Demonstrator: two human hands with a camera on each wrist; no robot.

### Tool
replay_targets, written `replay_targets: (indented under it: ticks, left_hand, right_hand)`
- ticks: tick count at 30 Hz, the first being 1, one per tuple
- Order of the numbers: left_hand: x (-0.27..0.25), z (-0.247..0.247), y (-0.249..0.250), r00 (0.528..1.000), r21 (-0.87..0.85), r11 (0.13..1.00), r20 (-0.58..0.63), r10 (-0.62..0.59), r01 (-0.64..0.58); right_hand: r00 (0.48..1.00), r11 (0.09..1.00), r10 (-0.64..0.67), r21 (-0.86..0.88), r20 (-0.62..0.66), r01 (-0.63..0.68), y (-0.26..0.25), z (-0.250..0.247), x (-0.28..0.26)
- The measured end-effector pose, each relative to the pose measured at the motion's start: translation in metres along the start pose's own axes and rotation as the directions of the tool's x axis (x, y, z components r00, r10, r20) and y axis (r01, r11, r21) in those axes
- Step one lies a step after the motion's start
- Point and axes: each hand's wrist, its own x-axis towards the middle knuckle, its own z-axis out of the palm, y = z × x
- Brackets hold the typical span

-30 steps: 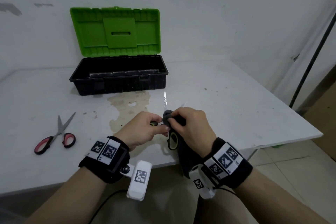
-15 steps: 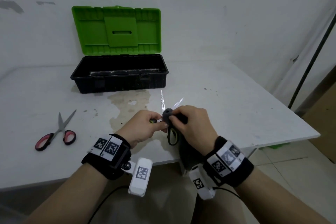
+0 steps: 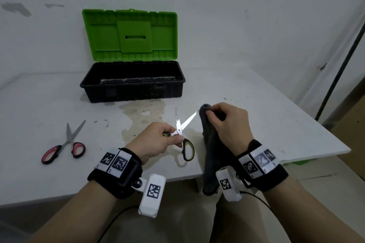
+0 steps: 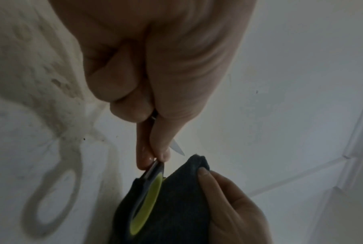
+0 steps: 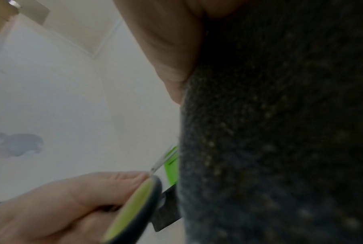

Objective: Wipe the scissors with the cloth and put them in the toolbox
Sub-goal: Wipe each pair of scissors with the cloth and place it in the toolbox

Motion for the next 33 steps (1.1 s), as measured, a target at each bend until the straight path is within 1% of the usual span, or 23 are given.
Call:
replay_targets:
  ticks: [2,4,7,10,14,16,18,21,23,25,27,28,29,30,33]
  left_hand:
    - [0.002,0.0,0.002,1.0,-0.005,1.0,0.004,0.004,-0.004]
    - [0.003,0.003,0.005,1.0,-0.003,1.0,0.015,0.02,-0.02]
    - [0.002,0.004,0.005,0.998,0.03,0.998,0.024,0.051,-0.051]
    - [0.001,0.002,0.003,0.998,0.037,0.997,0.023,0.062,-0.062]
    - [0.0,0.0,-0.001,0.997,0.066,0.996,0.05,0.058,-0.061]
    - [-0.003,0.0,-0.002,0.997,0.077,0.995,0.056,0.061,-0.065]
    - [-0.002,-0.001,-0.002,0.996,0.097,0.993,0.051,0.068,-0.073]
    - [0.002,-0.001,-0.002,0.997,0.111,0.991,0.034,0.074,-0.078]
    - [0.002,0.001,-0.001,0.997,0.127,0.989,0.035,0.075,-0.079]
    - [0.002,0.001,-0.003,0.997,0.121,0.99,0.036,0.069,-0.073]
    - [0.001,0.001,-0.005,0.998,0.096,0.994,0.03,0.046,-0.049]
    - [0.001,0.0,-0.006,0.999,0.087,0.996,0.026,0.035,-0.037]
    - [0.002,0.0,-0.007,0.999,0.083,0.996,0.021,0.029,-0.03]
    - [0.002,0.0,-0.006,0.999,0.076,0.997,0.018,0.029,-0.03]
    - [0.002,0.003,-0.003,0.997,0.073,0.995,0.041,0.059,-0.062]
  right_hand:
    - [0.994,0.996,-0.093,0.009,0.066,0.092,-0.01,0.005,-0.012]
    - [0.98,0.989,-0.15,0.015,0.131,0.149,-0.015,0.015,-0.021]
    - [0.978,0.988,-0.154,0.009,0.139,0.154,-0.014,0.025,-0.024]
    - [0.987,0.994,-0.107,-0.002,0.122,0.108,-0.011,0.024,-0.019]
    - [0.998,0.998,0.048,-0.039,0.05,-0.046,0.006,0.011,0.003]
    - [0.995,0.993,0.095,-0.067,0.01,-0.094,0.016,0.001,0.01]
    - [0.998,0.995,0.063,-0.077,-0.019,-0.064,0.014,-0.005,0.006]
    - [0.998,0.997,-0.054,-0.056,0.021,0.055,-0.007,-0.003,-0.012]
    - [0.993,0.991,-0.114,-0.074,0.02,0.115,-0.014,0.001,-0.02]
    - [0.994,0.992,-0.104,-0.079,-0.039,0.1,-0.011,0.0,-0.018]
    - [0.99,0.997,-0.056,-0.054,-0.13,0.049,-0.005,-0.006,-0.013]
    - [0.985,0.998,-0.047,-0.037,-0.168,0.041,-0.004,-0.009,-0.011]
    - [0.982,0.998,-0.06,-0.026,-0.177,0.057,-0.004,-0.01,-0.011]
    - [0.984,0.996,-0.094,-0.021,-0.149,0.091,-0.008,-0.009,-0.012]
    - [0.982,0.981,-0.186,-0.05,0.021,0.187,-0.015,0.005,-0.022]
